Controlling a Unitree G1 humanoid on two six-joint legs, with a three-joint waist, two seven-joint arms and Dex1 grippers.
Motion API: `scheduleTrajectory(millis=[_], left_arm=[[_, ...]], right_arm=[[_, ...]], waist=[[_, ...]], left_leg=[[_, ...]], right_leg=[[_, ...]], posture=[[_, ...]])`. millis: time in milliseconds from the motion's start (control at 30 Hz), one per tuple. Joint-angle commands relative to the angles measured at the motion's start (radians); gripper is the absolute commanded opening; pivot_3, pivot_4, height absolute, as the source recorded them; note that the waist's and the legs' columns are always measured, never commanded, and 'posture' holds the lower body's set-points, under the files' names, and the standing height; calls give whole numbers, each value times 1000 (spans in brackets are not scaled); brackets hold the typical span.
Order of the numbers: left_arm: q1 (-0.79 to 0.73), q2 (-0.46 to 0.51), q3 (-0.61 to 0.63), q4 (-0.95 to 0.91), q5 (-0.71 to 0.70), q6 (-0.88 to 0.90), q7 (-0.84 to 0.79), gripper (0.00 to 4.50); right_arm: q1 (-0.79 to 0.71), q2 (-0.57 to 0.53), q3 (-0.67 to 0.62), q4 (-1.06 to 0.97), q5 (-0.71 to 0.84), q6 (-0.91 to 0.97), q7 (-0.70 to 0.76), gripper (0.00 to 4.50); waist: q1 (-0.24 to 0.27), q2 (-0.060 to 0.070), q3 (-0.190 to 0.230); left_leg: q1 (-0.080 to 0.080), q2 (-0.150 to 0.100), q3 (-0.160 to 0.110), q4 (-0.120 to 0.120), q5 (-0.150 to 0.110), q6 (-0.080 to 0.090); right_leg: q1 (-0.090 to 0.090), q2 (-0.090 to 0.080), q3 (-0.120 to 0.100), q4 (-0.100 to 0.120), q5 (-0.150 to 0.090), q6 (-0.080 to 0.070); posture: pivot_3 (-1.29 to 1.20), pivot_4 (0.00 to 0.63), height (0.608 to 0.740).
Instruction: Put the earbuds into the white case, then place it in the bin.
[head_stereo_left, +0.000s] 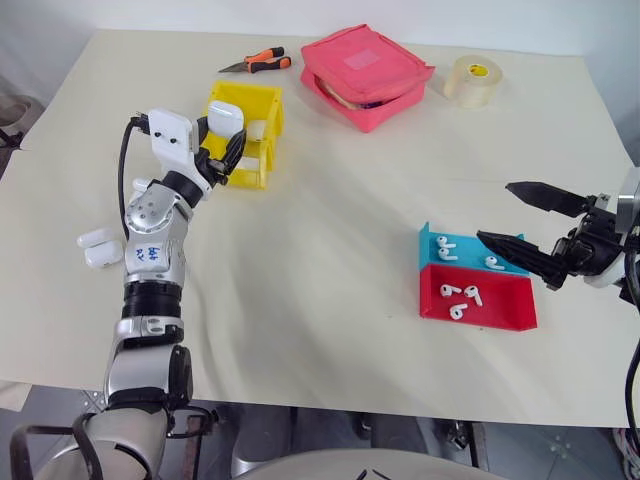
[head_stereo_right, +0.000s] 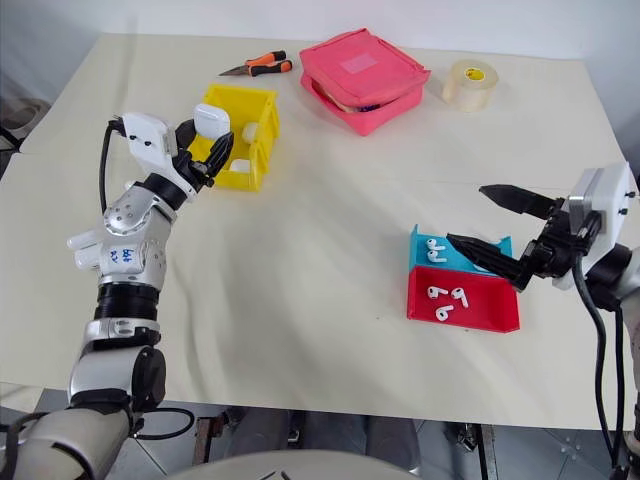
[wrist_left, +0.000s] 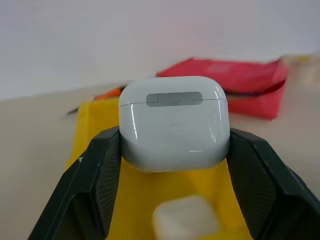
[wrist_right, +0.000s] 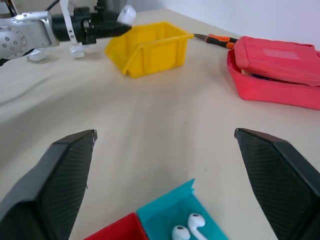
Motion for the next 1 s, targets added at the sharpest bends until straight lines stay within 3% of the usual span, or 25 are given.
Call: scheduleTrajectory(millis=[33, 200, 367, 567, 1000], left_arm=[[-66, 17, -20, 86, 25, -26, -16, 2782], [-63, 33, -39, 72, 19, -59, -101, 4432], [49, 125, -15, -180, -9, 21, -155, 4469], [259, 234, 95, -531, -242, 136, -355, 4469], [637, 412, 278, -691, -457, 233, -631, 4469]], right_arm=[[-39, 2, 14, 12, -10, -25, 1, 4441], [-79, -7, 45, 42, -27, -37, 21, 4500], [-116, -10, 55, 80, -38, -48, 43, 4500], [-158, -11, 86, 167, -54, -76, 107, 4500], [-89, -73, 179, 349, -195, -230, 376, 4500]], waist=[[-1, 0, 0], [-4, 0, 0], [-13, 0, 0], [-28, 0, 0], [-26, 1, 0]], left_leg=[[0, 0, 0, 0, 0, 0], [0, 0, 0, -1, 0, 0], [0, 1, 0, -1, 0, 0], [0, 2, 0, -1, 0, 0], [1, 3, 0, -2, 0, 0]], right_leg=[[0, 0, 0, 0, 0, 0], [0, 0, 0, 0, 0, 0], [-1, 0, 0, 0, 0, 0], [-1, 0, 0, 0, 0, 0], [0, 0, 0, 0, 0, 0]], posture=[[0, 150, 740], [0, 150, 740], [0, 150, 740], [0, 150, 740], [0, 150, 740]])
